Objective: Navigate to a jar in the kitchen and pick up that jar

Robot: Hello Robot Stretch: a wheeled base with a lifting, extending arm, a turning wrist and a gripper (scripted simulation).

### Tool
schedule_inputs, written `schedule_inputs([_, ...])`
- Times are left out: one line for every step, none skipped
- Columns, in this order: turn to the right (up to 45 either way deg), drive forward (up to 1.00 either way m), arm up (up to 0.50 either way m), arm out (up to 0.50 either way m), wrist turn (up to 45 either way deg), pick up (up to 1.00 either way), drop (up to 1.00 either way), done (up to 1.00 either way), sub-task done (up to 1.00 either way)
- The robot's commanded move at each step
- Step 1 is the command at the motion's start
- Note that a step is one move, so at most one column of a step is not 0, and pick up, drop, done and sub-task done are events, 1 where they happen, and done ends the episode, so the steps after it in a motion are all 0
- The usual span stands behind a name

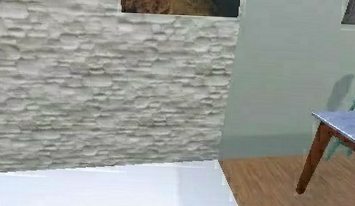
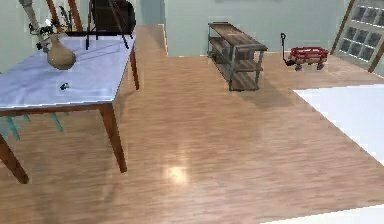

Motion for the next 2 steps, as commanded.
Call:
schedule_inputs([-45.0, 0.00, 0.00, 0.00, 0.0, 0.00, 0.00, 0.00, 0.00])
schedule_inputs([-12.0, 0.00, 0.00, 0.00, 0.0, 0.00, 0.00, 0.00, 0.00])
